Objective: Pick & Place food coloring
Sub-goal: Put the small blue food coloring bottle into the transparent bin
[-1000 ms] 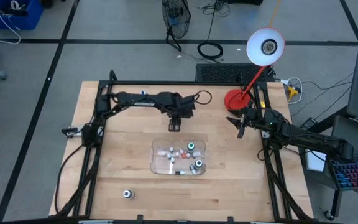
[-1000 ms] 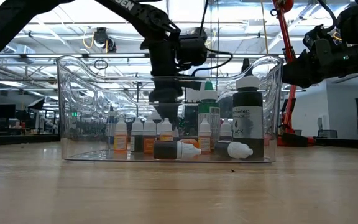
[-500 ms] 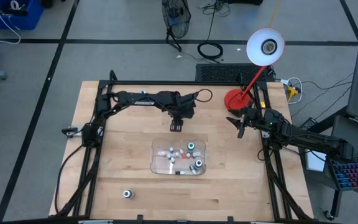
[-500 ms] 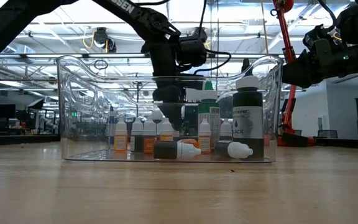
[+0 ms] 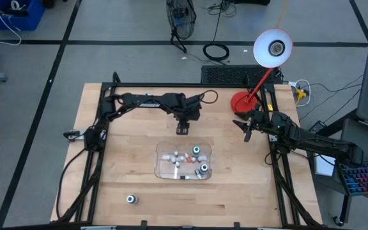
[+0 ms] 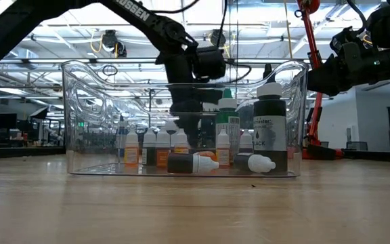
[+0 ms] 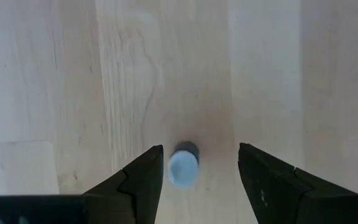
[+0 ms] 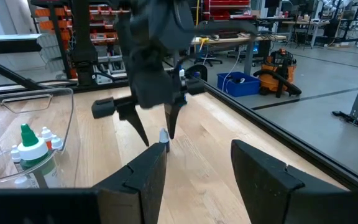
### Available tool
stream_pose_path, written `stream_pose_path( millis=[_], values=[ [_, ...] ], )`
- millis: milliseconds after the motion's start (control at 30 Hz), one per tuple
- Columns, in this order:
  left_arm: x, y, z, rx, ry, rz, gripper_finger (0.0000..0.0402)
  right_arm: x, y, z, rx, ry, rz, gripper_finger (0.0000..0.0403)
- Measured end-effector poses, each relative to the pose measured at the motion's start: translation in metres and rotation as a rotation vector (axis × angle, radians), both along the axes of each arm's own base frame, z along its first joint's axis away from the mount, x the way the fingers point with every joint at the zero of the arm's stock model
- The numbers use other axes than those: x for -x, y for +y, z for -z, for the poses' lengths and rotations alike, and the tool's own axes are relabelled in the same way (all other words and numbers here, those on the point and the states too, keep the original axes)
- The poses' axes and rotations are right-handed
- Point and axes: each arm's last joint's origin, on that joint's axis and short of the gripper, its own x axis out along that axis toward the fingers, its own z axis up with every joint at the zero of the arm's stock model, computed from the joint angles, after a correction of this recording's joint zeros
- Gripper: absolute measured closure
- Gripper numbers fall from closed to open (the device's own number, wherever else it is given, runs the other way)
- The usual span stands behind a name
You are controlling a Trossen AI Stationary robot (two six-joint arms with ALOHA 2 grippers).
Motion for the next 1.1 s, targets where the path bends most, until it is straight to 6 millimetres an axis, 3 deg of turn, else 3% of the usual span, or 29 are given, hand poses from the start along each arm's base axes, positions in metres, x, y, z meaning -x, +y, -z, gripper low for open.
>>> stream_pose_path(
  millis=[300, 867, 1100],
  values=[
    [-0.003, 0.004, 0.028, 0.033, 0.064, -0.008, 0.0192, 0.0, 0.0, 0.0, 0.0, 0.0, 0.0, 0.0232],
    [0.0, 0.005, 0.022, 0.006, 0.074, -0.002, 0.0193, 0.0, 0.0, 0.0, 0.0, -0.001, 0.0, 0.0232],
    [0.0, 0.005, 0.022, 0.002, 0.076, 0.011, 0.0233, 0.0, 0.0, 0.0, 0.0, 0.0, 0.0, 0.0232]
  ],
)
